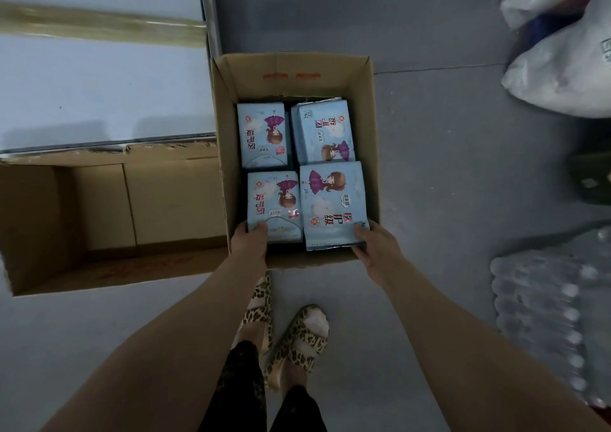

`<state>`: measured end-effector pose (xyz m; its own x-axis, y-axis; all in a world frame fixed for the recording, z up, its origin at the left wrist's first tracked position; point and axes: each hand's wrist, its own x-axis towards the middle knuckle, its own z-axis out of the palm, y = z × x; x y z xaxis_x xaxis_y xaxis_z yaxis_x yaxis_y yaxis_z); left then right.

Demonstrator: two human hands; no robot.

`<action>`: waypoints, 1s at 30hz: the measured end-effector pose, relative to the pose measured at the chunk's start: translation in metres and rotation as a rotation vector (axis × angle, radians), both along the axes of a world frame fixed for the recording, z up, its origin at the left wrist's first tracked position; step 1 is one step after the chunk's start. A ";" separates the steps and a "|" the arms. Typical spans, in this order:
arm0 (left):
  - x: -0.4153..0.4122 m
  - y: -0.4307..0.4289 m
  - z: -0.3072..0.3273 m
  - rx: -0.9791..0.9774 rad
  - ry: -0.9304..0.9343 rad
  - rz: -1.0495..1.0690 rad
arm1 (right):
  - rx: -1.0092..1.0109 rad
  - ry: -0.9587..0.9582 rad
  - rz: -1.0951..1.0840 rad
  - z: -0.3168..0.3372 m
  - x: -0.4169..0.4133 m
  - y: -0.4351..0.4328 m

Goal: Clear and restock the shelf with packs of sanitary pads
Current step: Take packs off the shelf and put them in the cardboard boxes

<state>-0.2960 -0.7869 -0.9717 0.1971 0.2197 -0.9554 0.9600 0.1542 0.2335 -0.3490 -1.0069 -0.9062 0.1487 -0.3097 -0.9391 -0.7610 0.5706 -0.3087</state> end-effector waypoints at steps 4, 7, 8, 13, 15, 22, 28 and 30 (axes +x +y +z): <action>0.004 0.006 -0.002 0.109 0.000 -0.268 | -0.166 0.118 0.157 0.002 0.008 0.006; 0.011 0.011 0.002 0.065 -0.016 -0.329 | -0.290 0.208 0.297 0.018 0.018 0.007; 0.012 0.015 -0.002 0.046 -0.037 -0.342 | -0.308 0.216 0.350 0.027 0.021 0.007; 0.036 0.011 0.063 -0.006 -0.154 -0.426 | -0.371 0.203 0.566 0.092 0.046 0.006; 0.048 0.011 0.093 -0.025 -0.209 -0.488 | -0.402 0.185 0.640 0.125 0.057 0.005; 0.098 -0.005 0.239 0.101 -0.457 -0.765 | -0.510 0.004 0.704 0.248 0.082 0.007; 0.119 -0.010 0.389 0.289 -0.710 -0.973 | -0.651 -0.146 0.871 0.360 0.100 0.016; 0.121 -0.005 0.431 0.282 -0.769 -0.929 | -0.722 -0.210 0.939 0.401 0.103 0.019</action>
<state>-0.1748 -0.7918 -0.5408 0.8769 -0.1239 -0.4644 0.2774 -0.6584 0.6997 -0.2461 -0.9879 -0.5057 0.7274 -0.4429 -0.5241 -0.6835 -0.5350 -0.4966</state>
